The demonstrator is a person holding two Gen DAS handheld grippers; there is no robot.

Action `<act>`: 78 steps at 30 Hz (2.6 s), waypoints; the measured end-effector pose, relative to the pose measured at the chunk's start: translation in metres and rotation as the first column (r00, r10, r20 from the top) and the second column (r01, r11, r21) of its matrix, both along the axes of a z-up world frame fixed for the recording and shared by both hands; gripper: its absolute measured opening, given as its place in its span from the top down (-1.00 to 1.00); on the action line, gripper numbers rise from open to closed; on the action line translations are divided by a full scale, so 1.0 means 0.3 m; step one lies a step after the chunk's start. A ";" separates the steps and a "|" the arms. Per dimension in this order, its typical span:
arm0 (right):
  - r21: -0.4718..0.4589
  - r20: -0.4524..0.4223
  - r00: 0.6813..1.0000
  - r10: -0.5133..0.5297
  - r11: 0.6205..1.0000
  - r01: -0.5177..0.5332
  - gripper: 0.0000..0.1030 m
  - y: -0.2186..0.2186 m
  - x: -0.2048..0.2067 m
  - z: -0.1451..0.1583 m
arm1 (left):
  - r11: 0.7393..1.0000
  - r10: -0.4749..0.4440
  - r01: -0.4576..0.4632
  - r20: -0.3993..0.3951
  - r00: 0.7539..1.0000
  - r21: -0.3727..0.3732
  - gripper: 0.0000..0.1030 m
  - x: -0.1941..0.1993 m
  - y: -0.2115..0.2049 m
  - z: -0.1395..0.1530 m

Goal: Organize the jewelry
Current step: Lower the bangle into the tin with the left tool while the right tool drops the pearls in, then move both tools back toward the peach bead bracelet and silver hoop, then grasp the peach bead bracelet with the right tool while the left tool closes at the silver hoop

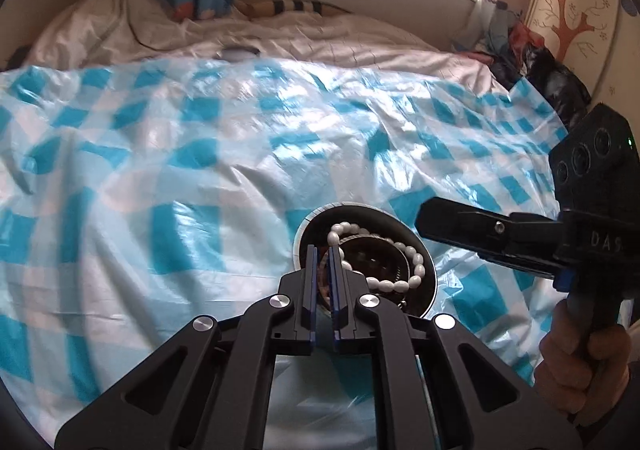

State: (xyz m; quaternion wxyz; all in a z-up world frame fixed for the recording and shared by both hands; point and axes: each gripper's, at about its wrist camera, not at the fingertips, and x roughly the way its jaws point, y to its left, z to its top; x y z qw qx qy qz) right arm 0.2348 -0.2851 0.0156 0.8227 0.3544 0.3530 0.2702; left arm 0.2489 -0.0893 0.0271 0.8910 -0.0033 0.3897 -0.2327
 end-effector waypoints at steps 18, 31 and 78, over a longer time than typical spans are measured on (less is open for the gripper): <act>-0.028 -0.161 0.972 -0.172 0.985 0.170 -0.25 -0.061 -0.307 -0.061 | 0.996 0.024 -0.025 0.019 1.000 0.082 0.18 -0.411 0.184 -0.026; -0.403 -0.074 0.985 -0.156 0.908 0.114 -0.33 0.166 -0.634 -0.073 | 0.999 -0.011 0.012 -0.020 1.000 0.043 0.13 -0.601 0.222 -0.045; -0.685 0.026 0.966 -0.257 0.700 0.204 0.84 0.175 -0.623 -0.099 | 0.980 -0.085 0.075 0.049 0.995 0.186 0.90 -0.580 0.123 -0.111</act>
